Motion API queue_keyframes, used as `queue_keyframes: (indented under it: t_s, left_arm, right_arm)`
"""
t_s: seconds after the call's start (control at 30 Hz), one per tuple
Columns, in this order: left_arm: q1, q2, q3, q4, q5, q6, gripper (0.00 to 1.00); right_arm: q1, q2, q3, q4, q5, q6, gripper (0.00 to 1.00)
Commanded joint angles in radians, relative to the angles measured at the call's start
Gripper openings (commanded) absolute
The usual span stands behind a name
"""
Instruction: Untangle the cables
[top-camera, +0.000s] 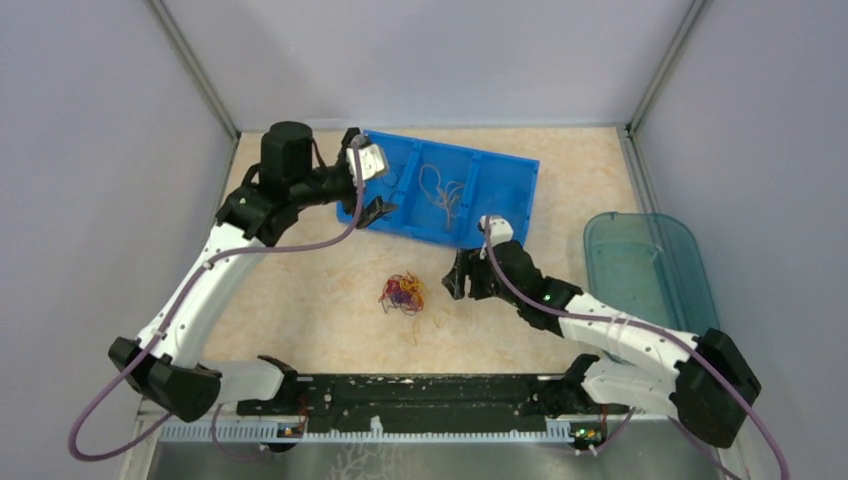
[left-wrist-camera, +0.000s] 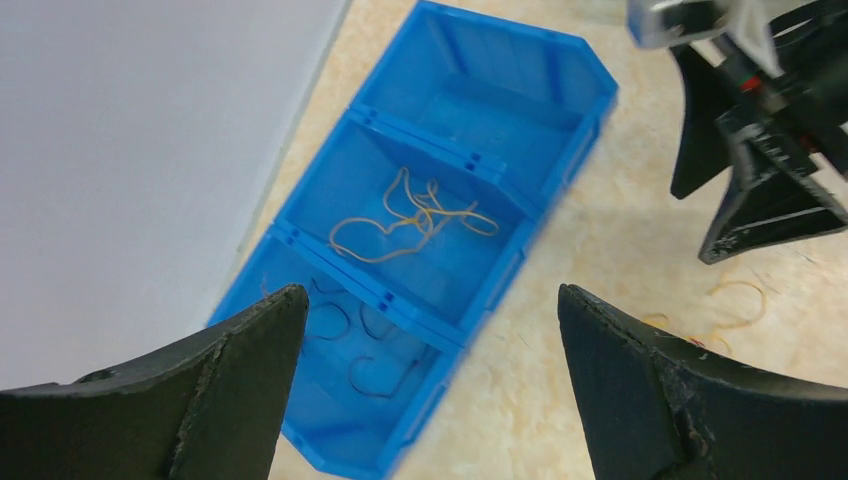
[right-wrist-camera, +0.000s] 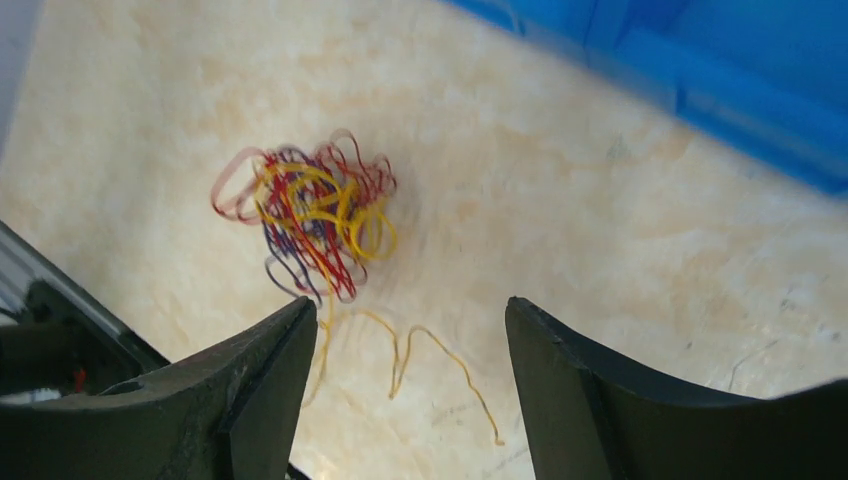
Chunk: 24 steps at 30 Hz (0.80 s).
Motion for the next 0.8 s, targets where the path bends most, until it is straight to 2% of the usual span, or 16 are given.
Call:
queue_keyframes:
  t_s: [0.0,0.1,0.23,0.37,0.63,0.77]
  left_arm:
    - [0.008,-0.061,-0.073,-0.126,0.02,-0.004,1.0]
    - [0.008,-0.1,-0.102,-0.145,0.012,-0.009,1.0]
    - [0.009,-0.134,-0.112,-0.145,-0.004,-0.029,1.0]
    - [0.007,-0.158,-0.108,-0.142,-0.004,-0.043,1.0]
    - [0.007,-0.21,-0.144,-0.123,-0.003,-0.049,1.0]
    - [0.006,-0.218,-0.15,-0.124,0.006,-0.06,1.0]
  right_arm:
    - [0.043,0.095,-0.02,0.015,-0.053,0.04,0.69]
    - [0.043,0.179,-0.004,0.05,-0.049,0.022,0.66]
    - [0.043,0.304,0.036,0.118,-0.129,-0.023,0.59]
    - [0.048,0.39,0.116,0.037,-0.163,-0.038,0.54]
    - [0.095,0.331,0.105,-0.056,-0.146,-0.008,0.53]
    - [0.132,0.334,0.105,-0.091,-0.147,0.009,0.49]
